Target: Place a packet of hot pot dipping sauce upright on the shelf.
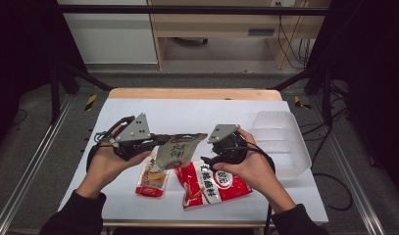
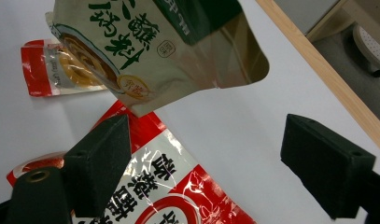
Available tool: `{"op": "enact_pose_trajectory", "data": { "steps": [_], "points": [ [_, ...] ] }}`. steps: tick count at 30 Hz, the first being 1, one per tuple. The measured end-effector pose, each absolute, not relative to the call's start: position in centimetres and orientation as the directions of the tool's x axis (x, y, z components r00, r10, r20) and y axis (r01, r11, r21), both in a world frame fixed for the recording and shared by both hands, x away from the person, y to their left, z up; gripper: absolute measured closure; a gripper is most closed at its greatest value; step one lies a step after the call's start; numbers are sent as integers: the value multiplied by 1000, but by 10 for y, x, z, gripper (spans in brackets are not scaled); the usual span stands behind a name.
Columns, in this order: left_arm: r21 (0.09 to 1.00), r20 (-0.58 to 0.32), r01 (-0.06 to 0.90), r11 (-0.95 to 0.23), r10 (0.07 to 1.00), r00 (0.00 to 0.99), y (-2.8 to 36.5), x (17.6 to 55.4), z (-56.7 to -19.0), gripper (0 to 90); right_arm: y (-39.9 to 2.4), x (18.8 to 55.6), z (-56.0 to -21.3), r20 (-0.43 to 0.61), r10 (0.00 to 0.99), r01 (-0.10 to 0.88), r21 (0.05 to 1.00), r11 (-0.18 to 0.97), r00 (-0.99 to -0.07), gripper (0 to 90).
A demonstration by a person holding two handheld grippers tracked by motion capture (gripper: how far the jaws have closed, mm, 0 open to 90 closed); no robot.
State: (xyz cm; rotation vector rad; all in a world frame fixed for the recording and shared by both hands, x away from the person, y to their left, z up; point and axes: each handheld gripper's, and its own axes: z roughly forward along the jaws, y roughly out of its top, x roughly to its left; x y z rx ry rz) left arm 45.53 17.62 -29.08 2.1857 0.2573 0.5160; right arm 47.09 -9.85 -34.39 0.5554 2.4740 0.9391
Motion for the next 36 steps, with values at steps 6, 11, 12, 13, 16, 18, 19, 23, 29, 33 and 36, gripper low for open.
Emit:
{"op": "enact_pose_trajectory", "data": {
  "steps": [6,11,12,13,16,18,19,23,29,33,36],
  "points": [
    [787,270,0,-617,345,899,173,455,-291,900,-99,476,-338,-262,486,194,685,702,-834,170],
    [788,268,-7,-616,332,905,170,453,-292,900,-97,480,-335,-264,473,185,681,709,-840,189],
    [787,268,-8,-617,331,905,169,453,-292,900,-96,481,-335,-263,467,181,680,711,-844,196],
    [787,269,-11,-617,327,906,169,453,-292,900,-96,481,-335,-264,462,178,678,713,-847,198],
    [787,269,-15,-617,321,908,167,452,-292,900,-95,482,-335,-264,451,172,673,720,-853,223],
    [787,269,-17,-616,319,909,165,451,-292,900,-95,483,-335,-261,444,169,672,721,-857,247],
    [787,268,-17,-616,317,910,165,451,-292,900,-94,483,-335,-258,443,169,674,719,-859,271],
    [787,268,-22,-616,311,912,163,451,-292,900,-91,483,-334,-250,421,154,675,721,-872,353],
    [787,267,-25,-617,303,915,160,450,-292,900,-85,486,-331,-254,376,117,673,731,-891,500],
    [791,264,-24,-612,305,915,160,450,-292,900,-80,487,-332,-265,342,91,657,748,-901,647],
    [796,262,-22,-605,311,913,162,450,-292,900,-78,485,-332,-275,321,73,646,760,-906,785]
  ]
}}
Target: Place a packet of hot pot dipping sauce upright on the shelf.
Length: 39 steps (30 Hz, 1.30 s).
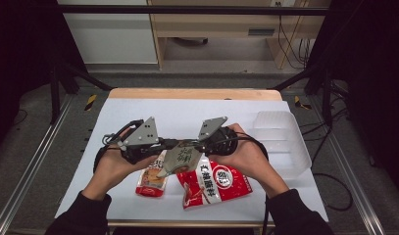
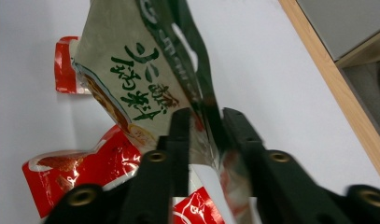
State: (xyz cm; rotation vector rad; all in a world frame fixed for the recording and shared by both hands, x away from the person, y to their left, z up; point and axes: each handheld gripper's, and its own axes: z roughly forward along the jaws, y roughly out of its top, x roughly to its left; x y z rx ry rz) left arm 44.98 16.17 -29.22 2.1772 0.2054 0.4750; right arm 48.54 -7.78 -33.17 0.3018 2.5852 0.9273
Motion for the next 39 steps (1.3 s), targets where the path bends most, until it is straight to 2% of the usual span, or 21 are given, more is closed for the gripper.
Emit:
{"op": "enact_pose_trajectory", "data": {
  "steps": [3,5,13,17,20,26,32,39],
  "points": [
    [807,251,-13,-590,323,912,165,451,-293,900,-77,484,-331,-282,314,66,640,766,-907,872],
    [816,241,-3,-579,334,911,167,452,-295,900,-76,482,-330,-293,308,56,636,770,-905,897],
    [840,204,26,-541,361,910,173,454,-306,878,-71,484,-318,-339,319,70,581,811,-885,900],
    [854,211,26,-520,390,896,173,452,-313,662,-74,490,-306,-373,323,69,556,828,-870,900],
    [864,208,41,-501,431,878,176,450,-322,450,-80,494,-297,-391,332,76,542,837,-859,900],
    [860,222,86,-502,522,823,191,447,-347,233,-99,502,-283,-412,378,124,524,842,-829,900],
    [835,218,183,-519,618,756,218,446,-375,115,-119,508,-273,-425,415,168,508,845,-804,900],
    [852,194,232,-469,694,693,252,444,-397,67,-143,515,-262,-423,468,223,510,831,-776,900]
  ]
}}
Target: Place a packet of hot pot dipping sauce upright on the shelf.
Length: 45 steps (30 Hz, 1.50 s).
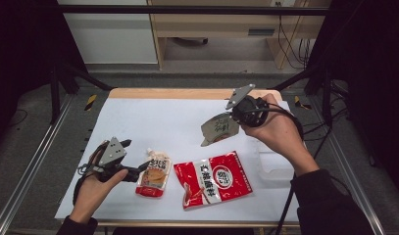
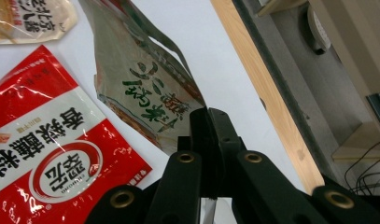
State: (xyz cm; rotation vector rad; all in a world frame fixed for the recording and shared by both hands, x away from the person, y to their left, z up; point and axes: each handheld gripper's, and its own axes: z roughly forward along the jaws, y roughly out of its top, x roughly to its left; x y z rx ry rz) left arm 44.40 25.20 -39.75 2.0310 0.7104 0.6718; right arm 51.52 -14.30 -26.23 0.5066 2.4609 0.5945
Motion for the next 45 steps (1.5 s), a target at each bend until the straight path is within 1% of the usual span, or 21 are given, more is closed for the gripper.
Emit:
{"op": "enact_pose_trajectory", "data": {
  "steps": [7,8,10,11,16,18,20,35,45],
  "points": [
    [843,195,273,-463,736,648,270,441,-419,61,-164,523,-255,-418,518,268,523,809,-746,900],
    [844,208,265,-467,739,640,272,440,-422,61,-168,524,-254,-419,524,276,522,807,-741,900],
    [834,218,277,-477,746,629,275,439,-426,61,-176,526,-253,-413,543,288,535,795,-731,900],
    [837,204,292,-464,759,619,277,437,-428,60,-180,527,-252,-409,552,295,540,788,-726,900],
    [840,211,309,-446,793,571,289,432,-431,59,-200,528,-247,-403,592,319,565,761,-698,900],
    [854,178,324,-406,815,551,295,429,-432,59,-208,527,-246,-404,608,329,573,751,-683,900],
    [849,185,332,-410,821,540,299,426,-434,59,-217,527,-245,-402,625,342,581,739,-669,900],
    [843,180,359,-401,839,514,305,427,-438,59,-271,528,-246,-383,731,433,616,658,-565,900],
    [837,183,365,-408,837,516,305,427,-439,59,-296,533,-258,-368,781,490,622,610,-505,900]
  ]
}}
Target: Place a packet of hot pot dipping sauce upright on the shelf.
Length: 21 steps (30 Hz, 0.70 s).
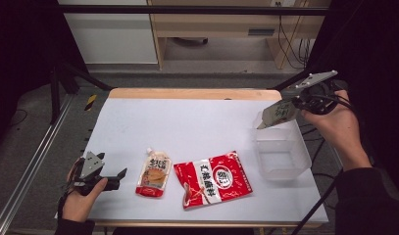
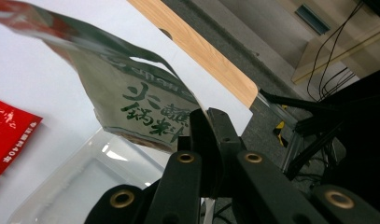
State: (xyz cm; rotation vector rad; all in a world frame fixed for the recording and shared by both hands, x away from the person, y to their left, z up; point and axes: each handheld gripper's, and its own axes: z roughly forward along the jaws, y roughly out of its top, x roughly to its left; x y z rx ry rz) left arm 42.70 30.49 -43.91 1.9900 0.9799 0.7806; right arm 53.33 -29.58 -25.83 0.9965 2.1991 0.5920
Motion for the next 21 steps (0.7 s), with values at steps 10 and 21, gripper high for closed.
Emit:
{"op": "enact_pose_trajectory", "data": {
  "steps": [10,21],
  "points": [
    [831,186,367,-418,831,525,303,427,-440,59,-300,547,-274,-342,816,541,620,569,-466,900],
    [829,184,367,-423,825,535,301,428,-441,59,-294,564,-286,-320,836,579,610,541,-446,900]
  ]
}}
